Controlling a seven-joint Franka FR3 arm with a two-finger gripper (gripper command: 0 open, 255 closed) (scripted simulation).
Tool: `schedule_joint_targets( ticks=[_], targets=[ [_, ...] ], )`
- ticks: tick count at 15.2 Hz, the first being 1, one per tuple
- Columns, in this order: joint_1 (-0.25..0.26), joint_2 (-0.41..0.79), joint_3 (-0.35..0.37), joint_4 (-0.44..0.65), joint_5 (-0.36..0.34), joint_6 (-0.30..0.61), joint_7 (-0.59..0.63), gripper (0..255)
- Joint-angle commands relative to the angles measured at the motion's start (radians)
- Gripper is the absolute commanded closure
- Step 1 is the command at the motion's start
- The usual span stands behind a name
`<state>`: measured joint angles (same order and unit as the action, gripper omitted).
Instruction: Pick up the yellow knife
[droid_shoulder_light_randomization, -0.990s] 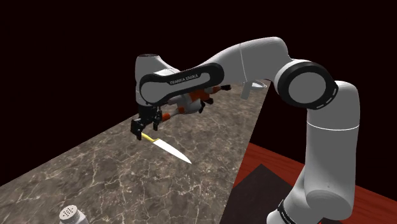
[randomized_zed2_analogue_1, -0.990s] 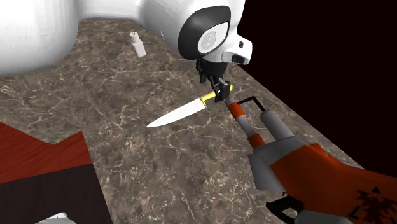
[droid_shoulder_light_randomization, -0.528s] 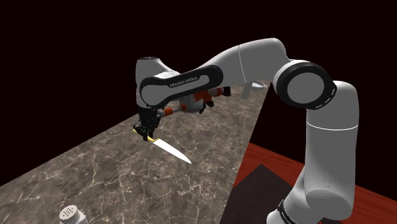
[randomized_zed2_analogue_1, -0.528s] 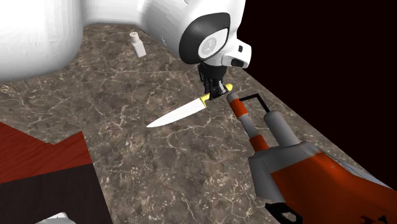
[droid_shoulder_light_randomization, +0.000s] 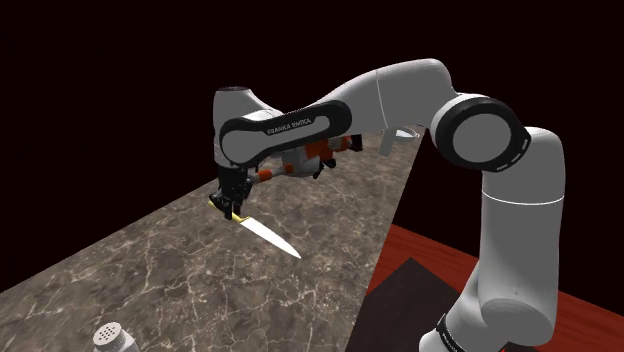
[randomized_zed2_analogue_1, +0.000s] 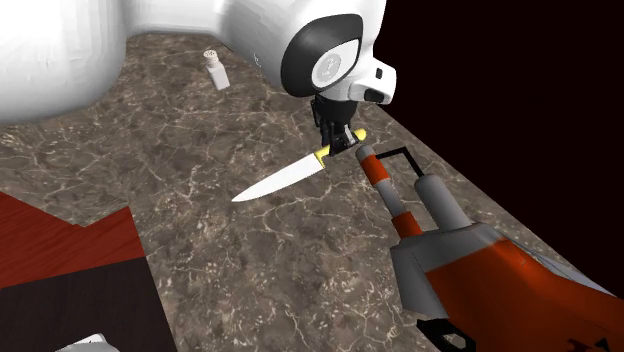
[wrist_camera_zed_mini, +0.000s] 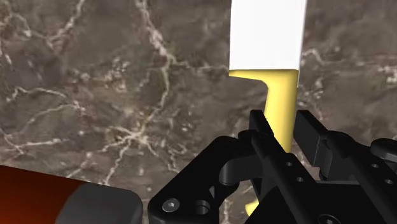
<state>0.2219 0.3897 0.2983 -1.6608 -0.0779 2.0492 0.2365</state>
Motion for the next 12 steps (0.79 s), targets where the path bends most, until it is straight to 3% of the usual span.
schedule_joint_targets(
  ticks=[1,12],
  targets=[
    [-0.001,-0.008,0.001,0.014,0.003,-0.021,-0.001,255],
    [-0.001,-0.041,0.007,0.115,0.014,-0.155,-0.005,255]
  ],
)
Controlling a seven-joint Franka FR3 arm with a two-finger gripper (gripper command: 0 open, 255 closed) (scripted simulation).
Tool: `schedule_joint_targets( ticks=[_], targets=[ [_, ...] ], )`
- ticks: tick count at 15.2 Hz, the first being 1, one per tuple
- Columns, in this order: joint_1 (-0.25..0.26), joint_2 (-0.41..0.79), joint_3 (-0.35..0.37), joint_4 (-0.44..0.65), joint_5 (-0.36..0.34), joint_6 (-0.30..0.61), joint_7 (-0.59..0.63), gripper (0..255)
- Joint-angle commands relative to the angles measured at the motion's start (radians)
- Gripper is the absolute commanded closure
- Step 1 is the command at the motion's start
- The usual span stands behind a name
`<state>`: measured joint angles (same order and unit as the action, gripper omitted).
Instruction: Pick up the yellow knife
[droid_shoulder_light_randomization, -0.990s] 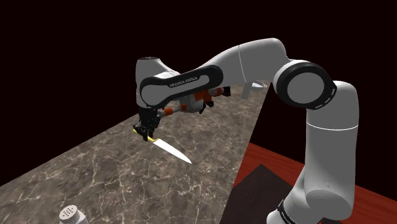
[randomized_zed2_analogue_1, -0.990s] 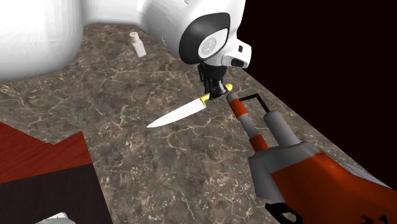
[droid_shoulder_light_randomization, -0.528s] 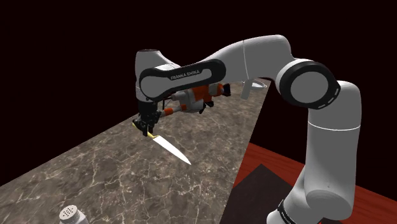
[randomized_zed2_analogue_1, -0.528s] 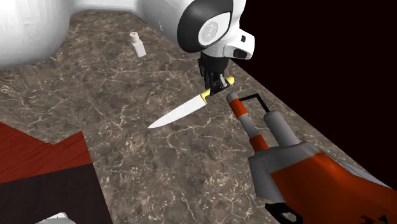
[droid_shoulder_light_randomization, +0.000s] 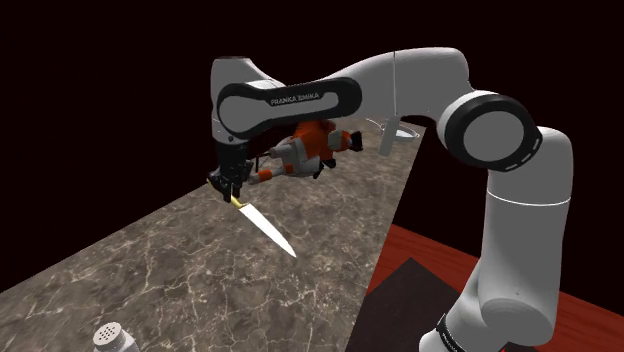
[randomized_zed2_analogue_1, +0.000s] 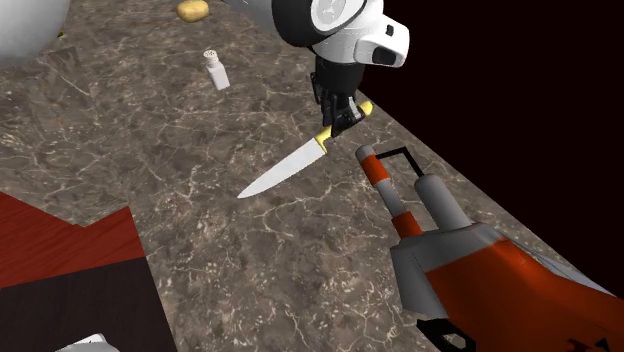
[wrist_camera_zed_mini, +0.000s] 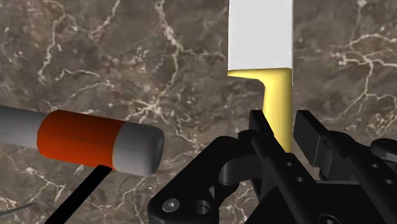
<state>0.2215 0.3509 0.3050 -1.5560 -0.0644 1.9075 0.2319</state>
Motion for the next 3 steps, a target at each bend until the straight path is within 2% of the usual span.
schedule_joint_targets(
  ticks=[1,3],
  targets=[
    [0.000,-0.004,0.001,0.022,0.002,-0.026,-0.001,255],
    [0.000,-0.004,0.001,0.023,0.002,-0.028,-0.001,255]
  ],
)
